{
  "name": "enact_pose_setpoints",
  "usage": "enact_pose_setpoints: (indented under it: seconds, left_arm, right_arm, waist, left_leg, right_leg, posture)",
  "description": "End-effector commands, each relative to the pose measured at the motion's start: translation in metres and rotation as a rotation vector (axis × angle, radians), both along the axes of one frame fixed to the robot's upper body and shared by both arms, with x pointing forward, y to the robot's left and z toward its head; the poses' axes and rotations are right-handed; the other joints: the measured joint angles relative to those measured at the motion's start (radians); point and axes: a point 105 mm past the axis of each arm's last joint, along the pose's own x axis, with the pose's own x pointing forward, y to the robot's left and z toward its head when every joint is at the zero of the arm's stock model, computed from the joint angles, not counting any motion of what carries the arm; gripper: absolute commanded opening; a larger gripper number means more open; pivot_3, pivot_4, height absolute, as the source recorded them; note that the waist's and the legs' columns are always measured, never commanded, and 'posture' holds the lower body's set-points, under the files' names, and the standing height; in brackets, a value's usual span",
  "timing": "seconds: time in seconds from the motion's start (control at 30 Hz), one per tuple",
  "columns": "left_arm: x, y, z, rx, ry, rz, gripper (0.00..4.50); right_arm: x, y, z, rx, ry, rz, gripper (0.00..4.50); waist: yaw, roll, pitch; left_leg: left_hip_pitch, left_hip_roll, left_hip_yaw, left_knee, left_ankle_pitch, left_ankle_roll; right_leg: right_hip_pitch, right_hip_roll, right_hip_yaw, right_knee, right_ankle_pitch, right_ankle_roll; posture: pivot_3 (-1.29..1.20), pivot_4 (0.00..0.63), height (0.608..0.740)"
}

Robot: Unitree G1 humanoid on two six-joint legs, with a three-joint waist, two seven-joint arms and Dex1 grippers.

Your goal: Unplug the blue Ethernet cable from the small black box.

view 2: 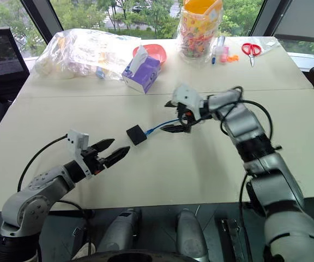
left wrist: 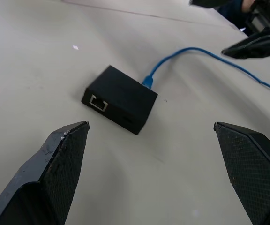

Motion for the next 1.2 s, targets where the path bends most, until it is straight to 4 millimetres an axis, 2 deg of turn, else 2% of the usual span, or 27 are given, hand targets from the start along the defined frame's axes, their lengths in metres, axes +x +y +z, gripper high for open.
enact_pose_setpoints:
  seconds: [0.03,0.3,0.57,0.67,0.7,0.9,1.03,1.2]
  left_arm:
    - [0.001,0.003,0.01,0.009,-0.04,0.001,4.47]
    - [-0.004,0.013,0.01,0.025,-0.058,0.062,4.47]
    - [-0.01,0.021,0.012,0.061,-0.083,0.127,4.47]
    - [-0.015,0.029,0.012,0.069,-0.084,0.158,4.5]
    - [-0.017,0.031,0.013,0.07,-0.084,0.164,4.5]
    - [-0.017,0.049,0.02,0.081,-0.109,0.231,4.5]
    - [-0.011,0.06,0.028,0.069,-0.13,0.265,4.5]
    - [0.001,0.06,0.035,0.068,-0.153,0.247,4.5]
  right_arm:
    - [0.014,0.01,-0.007,-0.151,-0.041,0.093,4.5]
    - [0.032,0.037,-0.027,-0.421,-0.07,0.14,4.5]
    - [0.031,0.052,-0.035,-0.494,-0.09,0.161,4.5]
    - [0.03,0.057,-0.038,-0.511,-0.095,0.168,3.65]
    - [0.029,0.058,-0.039,-0.517,-0.093,0.171,3.23]
    - [0.025,0.065,-0.043,-0.526,-0.071,0.185,0.16]
    - [0.024,0.068,-0.044,-0.526,-0.092,0.204,0.07]
    - [0.039,0.067,-0.018,-0.423,-0.328,0.198,0.07]
  waist:
    - [-0.004,0.0,0.0]
    - [-0.013,0.001,0.001]
    - [-0.015,0.001,0.001]
    - [-0.022,0.001,0.001]
    - [-0.025,0.001,0.001]
    - [-0.037,0.001,0.001]
    - [-0.038,0.001,0.001]
    - [-0.037,0.001,0.001]
  left_leg:
    - [0.0,0.0,0.0,0.0,0.0,0.0]
    - [0.0,0.0,-0.001,-0.001,0.001,-0.002]
    - [0.002,0.0,-0.001,-0.002,0.003,-0.005]
    - [0.005,0.0,-0.001,-0.002,0.003,-0.005]
    - [0.005,0.0,-0.001,-0.002,0.003,-0.005]
    - [0.009,0.0,-0.001,-0.001,0.003,-0.005]
    - [0.011,0.0,-0.001,-0.001,0.003,-0.005]
    - [0.011,0.0,-0.001,-0.001,0.004,-0.006]
  right_leg:
    - [0.0,0.0,0.0,0.0,0.0,0.0]
    - [-0.002,0.0,0.0,0.002,0.001,0.003]
    - [-0.002,0.001,0.001,0.006,0.0,0.0]
    - [-0.002,0.001,0.002,0.007,0.0,0.0]
    - [-0.002,0.002,0.002,0.008,0.0,0.0]
    - [-0.001,0.002,0.003,0.017,-0.001,-0.002]
    - [0.0,0.002,0.003,0.018,-0.001,-0.002]
    - [0.0,0.002,0.003,0.018,-0.001,-0.002]
  posture:
    - [0.0,0.15,0.726]
    - [0.0,0.15,0.726]
    - [0.0,0.15,0.726]
    - [0.0,0.15,0.726]
    - [0.0,0.15,0.726]
    - [0.0,0.15,0.726]
    - [0.0,0.15,0.726]
    - [0.0,0.15,0.726]
